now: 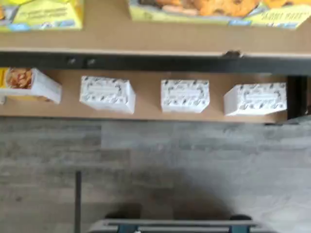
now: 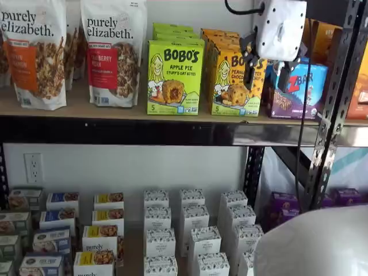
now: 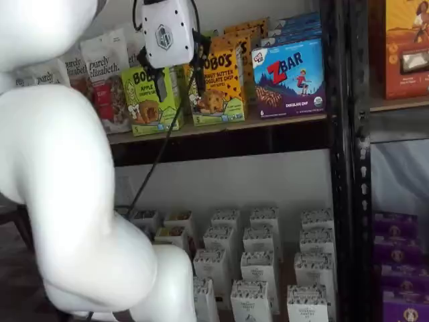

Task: Pick up the orange box on the top shelf, the fifth box from the left

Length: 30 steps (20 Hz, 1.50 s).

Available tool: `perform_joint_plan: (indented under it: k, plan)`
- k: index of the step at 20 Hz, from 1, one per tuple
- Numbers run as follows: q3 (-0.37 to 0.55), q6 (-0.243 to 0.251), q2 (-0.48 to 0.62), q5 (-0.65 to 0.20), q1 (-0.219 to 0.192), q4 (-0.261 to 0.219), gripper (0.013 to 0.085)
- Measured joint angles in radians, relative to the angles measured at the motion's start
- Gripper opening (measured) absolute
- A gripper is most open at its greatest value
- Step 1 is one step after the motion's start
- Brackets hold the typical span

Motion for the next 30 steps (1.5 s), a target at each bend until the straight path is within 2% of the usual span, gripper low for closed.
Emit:
perform_joint_plan:
  k: [4,10,18,22,27,30]
  plan:
    - [0.047,-0.017,-0.005,-0.172,-0.015,-0.005,0.085]
    - [0.015,0.001,0.055,-0.26,0.005,-0.01,0.085]
    - [-0.036,0.059,0.103,-0.314,0.063,-0.045,0.085]
    - [-0.062,0.077,0.122,-0.308,0.08,-0.061,0.085]
    - [-0.096,0.058,0.149,-0.31,0.061,-0.043,0.085]
    - [-0.135,0.037,0.179,-0.269,0.042,-0.021,0.085]
